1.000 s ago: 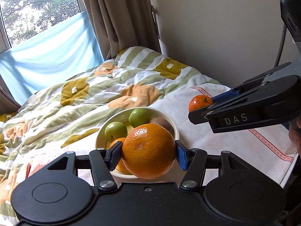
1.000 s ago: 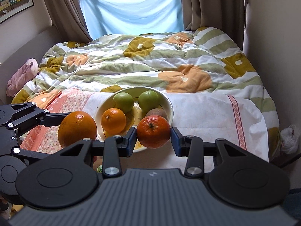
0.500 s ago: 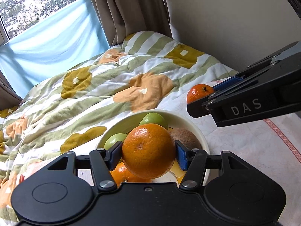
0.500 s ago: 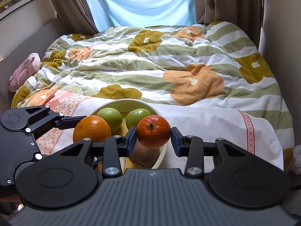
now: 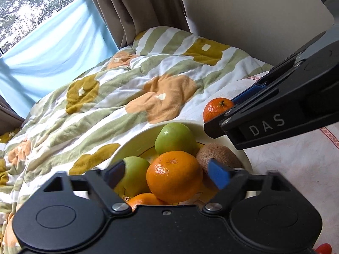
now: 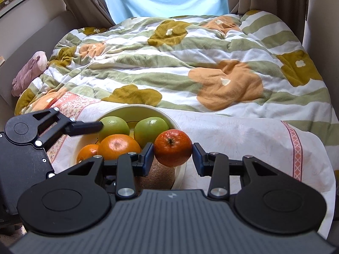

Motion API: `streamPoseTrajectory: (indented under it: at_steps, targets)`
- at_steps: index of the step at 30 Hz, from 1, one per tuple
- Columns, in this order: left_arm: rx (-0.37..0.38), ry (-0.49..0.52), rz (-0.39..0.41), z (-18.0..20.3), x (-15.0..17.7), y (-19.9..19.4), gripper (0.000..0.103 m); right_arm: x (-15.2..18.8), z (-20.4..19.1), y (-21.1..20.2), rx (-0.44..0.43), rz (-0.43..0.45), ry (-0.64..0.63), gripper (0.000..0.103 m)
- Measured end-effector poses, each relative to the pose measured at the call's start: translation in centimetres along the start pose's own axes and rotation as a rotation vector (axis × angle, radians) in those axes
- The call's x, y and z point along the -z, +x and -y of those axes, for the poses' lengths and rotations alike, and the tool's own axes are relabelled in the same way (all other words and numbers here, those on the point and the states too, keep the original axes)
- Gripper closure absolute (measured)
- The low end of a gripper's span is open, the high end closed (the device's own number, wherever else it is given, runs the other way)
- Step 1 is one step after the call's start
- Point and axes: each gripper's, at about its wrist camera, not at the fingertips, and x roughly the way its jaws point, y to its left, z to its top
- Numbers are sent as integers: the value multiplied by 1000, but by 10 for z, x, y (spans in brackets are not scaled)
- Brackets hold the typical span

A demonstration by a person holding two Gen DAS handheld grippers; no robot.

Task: Organize fruits
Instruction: 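Open both tools to drop the orange and mandarin into the bowl, then move both tools back toward the red tomato and kiwi on the cloth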

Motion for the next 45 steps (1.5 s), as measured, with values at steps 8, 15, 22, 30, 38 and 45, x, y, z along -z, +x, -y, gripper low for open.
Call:
streamPoseTrajectory:
  at_steps: [8, 15, 22, 30, 38, 45]
  targets:
    - [6, -29, -25, -4, 8, -11, 0, -1, -2, 1, -3, -2, -12, 49]
    - [13, -84, -24, -9, 14, -26, 0, -2, -10, 9, -9, -4, -29, 48]
    - [5, -102, -23, -14, 18, -30, 0, -3, -9, 22, -6, -7, -27, 48]
    - [-3, -132, -26, -20, 23, -34, 0, -3, -8, 26, -25, 5, -13, 11]
    - [-10, -140, -10, -21, 23, -44, 0, -4, -13, 7, -10, 40, -26, 0]
    - [-27, -160, 38, -25, 24, -71, 0, -3, -26, -30, 11, 99, -30, 0]
